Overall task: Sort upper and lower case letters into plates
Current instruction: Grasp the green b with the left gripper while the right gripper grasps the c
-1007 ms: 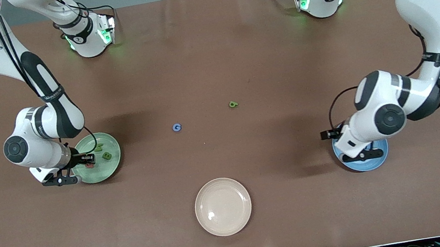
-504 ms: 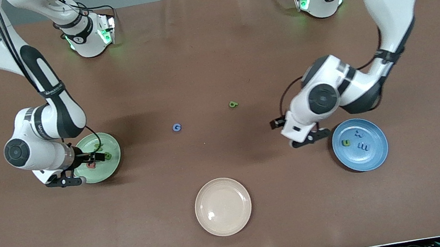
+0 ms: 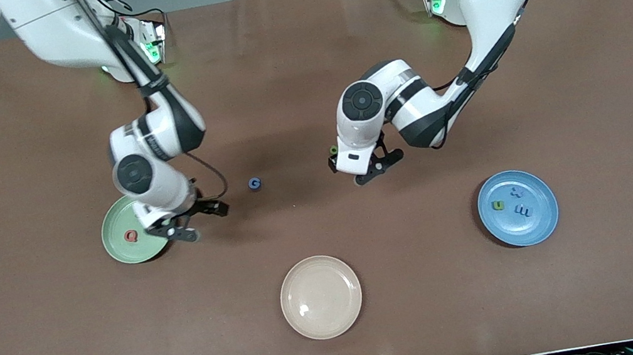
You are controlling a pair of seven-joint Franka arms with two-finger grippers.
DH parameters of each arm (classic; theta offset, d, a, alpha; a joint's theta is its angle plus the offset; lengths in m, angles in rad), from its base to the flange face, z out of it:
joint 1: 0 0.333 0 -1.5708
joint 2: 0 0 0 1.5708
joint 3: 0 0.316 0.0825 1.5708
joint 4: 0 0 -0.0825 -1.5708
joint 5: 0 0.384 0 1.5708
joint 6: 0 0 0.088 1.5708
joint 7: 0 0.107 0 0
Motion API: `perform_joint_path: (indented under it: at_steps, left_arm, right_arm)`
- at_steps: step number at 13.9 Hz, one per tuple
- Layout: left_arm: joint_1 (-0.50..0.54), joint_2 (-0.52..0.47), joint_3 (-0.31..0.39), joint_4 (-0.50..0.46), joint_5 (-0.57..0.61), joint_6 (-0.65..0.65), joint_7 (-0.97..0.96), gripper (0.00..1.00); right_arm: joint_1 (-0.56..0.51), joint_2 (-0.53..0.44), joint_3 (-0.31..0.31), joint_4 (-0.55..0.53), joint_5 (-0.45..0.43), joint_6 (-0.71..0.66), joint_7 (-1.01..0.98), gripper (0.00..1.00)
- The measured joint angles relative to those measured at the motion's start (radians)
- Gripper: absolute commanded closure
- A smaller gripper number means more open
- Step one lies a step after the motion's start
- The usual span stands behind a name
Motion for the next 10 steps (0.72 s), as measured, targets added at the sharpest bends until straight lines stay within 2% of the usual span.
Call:
perform_joint_path:
  at_steps: [4, 10]
  left_arm:
    - [-0.017, 0.021, 0.001, -0.083, 0.173, 0.094, -0.218, 0.17]
    - [-0.064, 0.055, 0.013, -0.104, 0.2, 0.123, -0.296, 0.27]
  right_arm:
    - [0.124, 0.085, -0.001, -0.003, 0.0, 0.124, 0.157, 0.01]
    - [0.148, 0.1, -0.003, -0.023, 0.0, 0.134, 0.174, 0.09]
